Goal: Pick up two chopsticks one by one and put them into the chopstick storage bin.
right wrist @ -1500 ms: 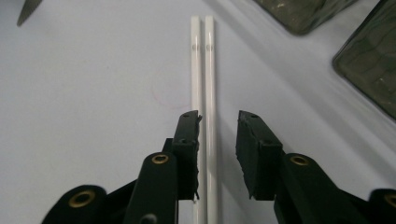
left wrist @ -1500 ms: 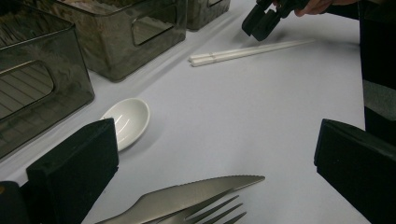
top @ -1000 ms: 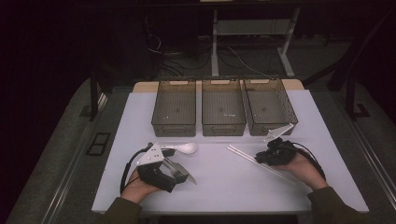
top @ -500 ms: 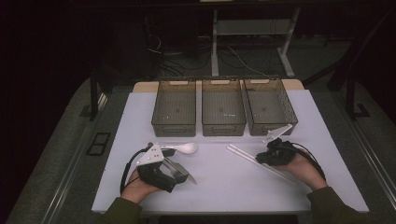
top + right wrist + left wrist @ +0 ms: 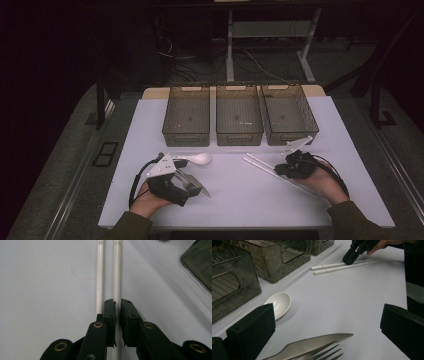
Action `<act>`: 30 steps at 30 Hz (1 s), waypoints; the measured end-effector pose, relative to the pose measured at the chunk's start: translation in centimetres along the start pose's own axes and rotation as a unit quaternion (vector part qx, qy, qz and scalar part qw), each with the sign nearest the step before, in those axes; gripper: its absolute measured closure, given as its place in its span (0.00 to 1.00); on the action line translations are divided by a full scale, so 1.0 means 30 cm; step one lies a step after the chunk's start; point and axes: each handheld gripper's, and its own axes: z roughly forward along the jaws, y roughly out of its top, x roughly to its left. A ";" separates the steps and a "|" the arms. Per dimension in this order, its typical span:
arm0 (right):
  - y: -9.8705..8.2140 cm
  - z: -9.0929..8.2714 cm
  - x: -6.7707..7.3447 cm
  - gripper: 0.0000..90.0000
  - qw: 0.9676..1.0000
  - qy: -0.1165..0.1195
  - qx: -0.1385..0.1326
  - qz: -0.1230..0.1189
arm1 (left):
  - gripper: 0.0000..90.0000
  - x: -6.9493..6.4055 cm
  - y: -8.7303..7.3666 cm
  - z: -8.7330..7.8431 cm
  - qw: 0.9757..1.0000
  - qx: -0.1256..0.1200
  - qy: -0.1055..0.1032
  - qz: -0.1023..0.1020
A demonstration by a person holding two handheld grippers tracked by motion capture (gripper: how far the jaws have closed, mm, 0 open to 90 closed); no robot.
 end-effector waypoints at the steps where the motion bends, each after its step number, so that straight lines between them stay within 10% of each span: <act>1: -0.004 0.000 -0.001 0.93 1.000 0.001 -0.004 0.002 | 0.00 0.000 0.000 0.000 1.000 0.000 0.000 0.000; 30: -0.001 -0.114 -0.029 0.94 0.998 0.009 -0.052 0.030 | 0.00 0.000 0.000 -0.003 1.000 0.000 -0.002 0.001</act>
